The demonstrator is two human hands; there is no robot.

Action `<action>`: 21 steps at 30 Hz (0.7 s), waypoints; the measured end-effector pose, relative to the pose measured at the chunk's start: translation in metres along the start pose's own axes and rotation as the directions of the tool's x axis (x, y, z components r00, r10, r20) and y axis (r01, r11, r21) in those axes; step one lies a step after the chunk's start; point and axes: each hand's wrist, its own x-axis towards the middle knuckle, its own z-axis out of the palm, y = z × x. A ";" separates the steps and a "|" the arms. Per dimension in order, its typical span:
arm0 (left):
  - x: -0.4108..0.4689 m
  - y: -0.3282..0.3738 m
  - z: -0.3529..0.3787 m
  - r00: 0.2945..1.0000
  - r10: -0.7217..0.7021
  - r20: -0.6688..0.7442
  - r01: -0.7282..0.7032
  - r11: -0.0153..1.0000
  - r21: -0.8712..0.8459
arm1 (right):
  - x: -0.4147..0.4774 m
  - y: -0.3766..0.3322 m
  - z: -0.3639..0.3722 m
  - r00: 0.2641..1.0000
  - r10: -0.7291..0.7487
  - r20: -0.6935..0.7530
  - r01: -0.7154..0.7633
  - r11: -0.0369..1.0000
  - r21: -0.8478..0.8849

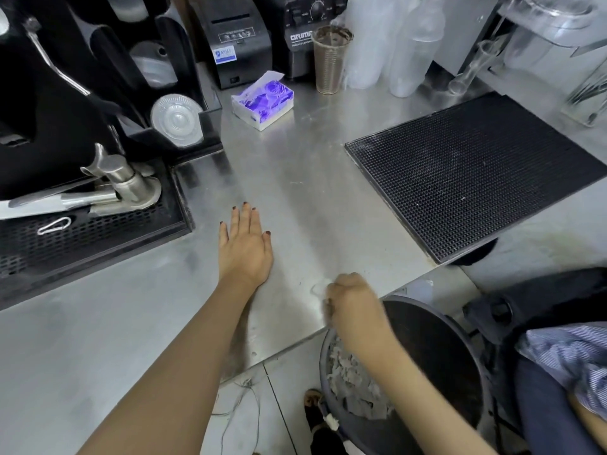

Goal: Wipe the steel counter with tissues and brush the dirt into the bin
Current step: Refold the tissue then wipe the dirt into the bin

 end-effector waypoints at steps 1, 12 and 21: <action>0.000 0.000 0.000 1.000 0.000 0.000 0.000 1.000 -0.001 | -0.006 -0.010 0.006 0.998 -0.044 0.036 0.044 0.999 0.015; -0.002 0.001 -0.001 1.000 0.002 0.004 -0.002 1.000 0.014 | 0.009 0.032 -0.027 0.974 0.099 -0.206 -0.118 0.990 -0.079; -0.002 0.002 -0.002 1.000 0.011 -0.005 -0.010 1.000 0.012 | 0.125 0.059 -0.018 0.971 0.222 -0.089 -0.226 0.973 -0.035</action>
